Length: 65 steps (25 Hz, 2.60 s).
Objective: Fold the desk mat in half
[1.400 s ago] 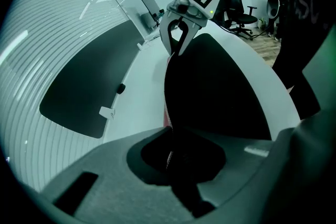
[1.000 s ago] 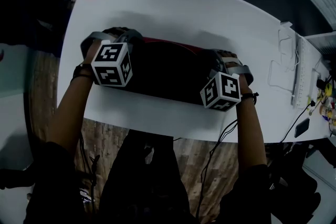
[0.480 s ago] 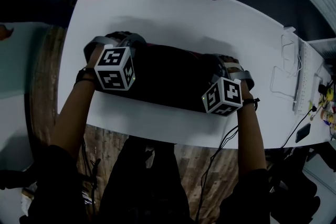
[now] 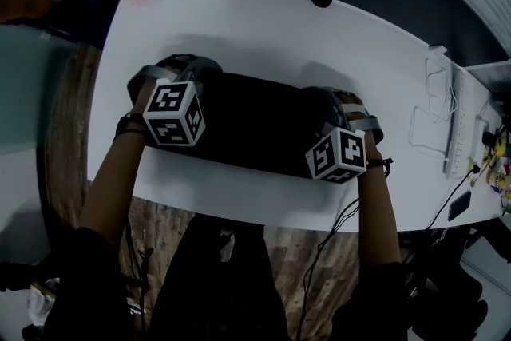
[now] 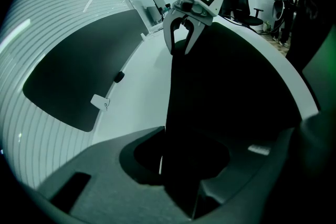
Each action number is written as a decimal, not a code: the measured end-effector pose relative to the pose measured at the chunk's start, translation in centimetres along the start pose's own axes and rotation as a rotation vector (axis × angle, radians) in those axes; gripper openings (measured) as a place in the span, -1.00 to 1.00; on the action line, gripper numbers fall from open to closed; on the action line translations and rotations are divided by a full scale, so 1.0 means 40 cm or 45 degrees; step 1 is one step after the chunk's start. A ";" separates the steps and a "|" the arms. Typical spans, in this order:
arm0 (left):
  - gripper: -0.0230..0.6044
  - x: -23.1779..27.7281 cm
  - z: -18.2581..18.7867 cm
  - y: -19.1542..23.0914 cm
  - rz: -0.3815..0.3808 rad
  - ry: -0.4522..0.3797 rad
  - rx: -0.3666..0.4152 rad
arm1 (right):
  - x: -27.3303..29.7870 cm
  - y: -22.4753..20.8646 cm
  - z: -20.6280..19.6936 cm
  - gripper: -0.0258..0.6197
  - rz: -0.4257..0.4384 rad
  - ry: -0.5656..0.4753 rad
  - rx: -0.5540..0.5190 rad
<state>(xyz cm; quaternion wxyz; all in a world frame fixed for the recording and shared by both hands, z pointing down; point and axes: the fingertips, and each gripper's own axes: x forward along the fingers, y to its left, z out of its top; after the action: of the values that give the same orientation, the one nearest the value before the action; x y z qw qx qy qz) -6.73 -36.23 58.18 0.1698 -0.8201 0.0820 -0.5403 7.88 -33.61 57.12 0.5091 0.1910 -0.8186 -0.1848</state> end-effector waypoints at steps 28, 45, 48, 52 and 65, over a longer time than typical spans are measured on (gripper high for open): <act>-0.47 -0.095 0.002 0.072 0.225 -0.163 -0.503 | -0.097 -0.104 0.016 -0.57 -0.271 -0.187 0.746; -0.86 -0.190 0.060 0.068 0.341 -0.332 -0.802 | -0.200 -0.088 0.031 -0.82 -0.399 -0.319 1.114; -0.92 -0.214 0.072 0.062 0.362 -0.347 -0.814 | -0.226 -0.082 0.037 -0.89 -0.428 -0.348 1.153; -0.94 -0.246 0.084 0.051 0.394 -0.374 -0.843 | -0.257 -0.071 0.049 -0.89 -0.453 -0.396 1.226; -0.94 -0.363 0.140 -0.002 0.470 -0.483 -0.937 | -0.379 -0.036 0.098 -0.89 -0.557 -0.482 1.305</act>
<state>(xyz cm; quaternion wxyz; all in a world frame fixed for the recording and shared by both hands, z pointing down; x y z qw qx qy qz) -7.47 -30.49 43.75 -0.0275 -0.8821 0.3809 -0.2759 10.71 -26.84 43.23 0.1468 0.5408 -0.8219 0.1027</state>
